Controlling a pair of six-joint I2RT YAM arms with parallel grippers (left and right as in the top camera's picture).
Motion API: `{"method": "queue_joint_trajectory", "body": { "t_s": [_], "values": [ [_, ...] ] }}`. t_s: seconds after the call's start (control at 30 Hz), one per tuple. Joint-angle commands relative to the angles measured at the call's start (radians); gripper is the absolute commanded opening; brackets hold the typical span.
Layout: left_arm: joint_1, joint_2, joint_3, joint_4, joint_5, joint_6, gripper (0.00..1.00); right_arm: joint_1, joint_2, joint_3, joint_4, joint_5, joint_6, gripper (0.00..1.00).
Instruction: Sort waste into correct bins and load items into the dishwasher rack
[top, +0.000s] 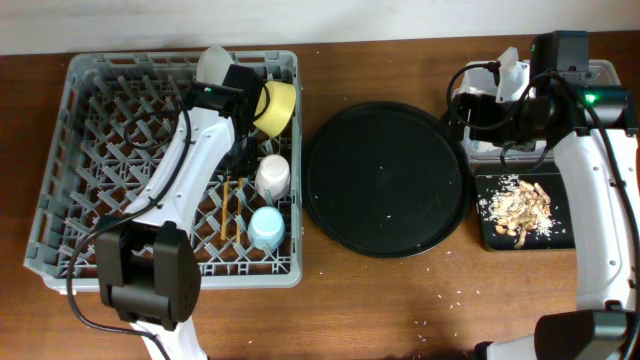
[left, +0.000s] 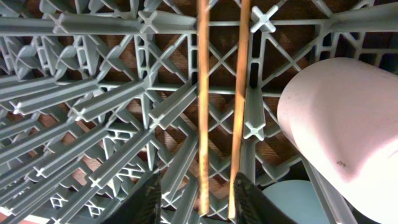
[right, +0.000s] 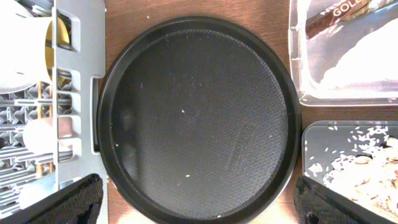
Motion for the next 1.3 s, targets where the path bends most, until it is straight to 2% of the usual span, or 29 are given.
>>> {"method": "queue_joint_trajectory", "body": {
  "t_s": [0.0, 0.1, 0.23, 0.33, 0.37, 0.4, 0.43, 0.47, 1.0, 1.27],
  "values": [
    [0.0, -0.007, -0.008, 0.002, 0.028, 0.009, 0.39, -0.004, 0.004, 0.01, 0.0, 0.009, 0.003, 0.99],
    [0.0, -0.018, 0.034, -0.04, 0.125, 0.009, 0.35, -0.004, 0.004, 0.01, 0.0, 0.009, 0.003, 0.99],
    [-0.002, -0.07, 0.138, -0.076, 0.193, 0.009, 0.34, -0.004, 0.004, 0.01, 0.0, 0.009, 0.003, 0.99],
    [-0.002, -0.119, 0.212, -0.107, 0.255, 0.009, 0.38, -0.004, 0.004, 0.01, 0.0, 0.009, 0.003, 0.98],
    [-0.002, -0.142, 0.23, -0.107, 0.294, 0.009, 0.43, -0.004, 0.004, 0.01, 0.0, 0.009, 0.003, 0.98],
    [-0.002, -0.159, 0.239, -0.101, 0.327, 0.009, 0.48, -0.004, 0.004, 0.01, 0.0, 0.009, 0.003, 0.98],
    [-0.002, -0.172, 0.242, -0.097, 0.347, 0.009, 0.66, -0.004, 0.004, 0.01, 0.0, 0.009, 0.003, 0.98],
    [-0.002, -0.191, 0.243, -0.097, 0.361, 0.009, 0.99, -0.004, 0.004, 0.01, 0.0, 0.009, 0.003, 0.98],
    [-0.002, -0.214, 0.242, -0.097, 0.356, 0.009, 0.99, -0.003, -0.01, 0.01, 0.0, 0.009, 0.003, 0.99],
    [-0.002, -0.214, 0.242, -0.097, 0.357, 0.009, 0.99, 0.088, -0.212, 0.01, 0.0, 0.009, 0.003, 0.98]
  ]
}}
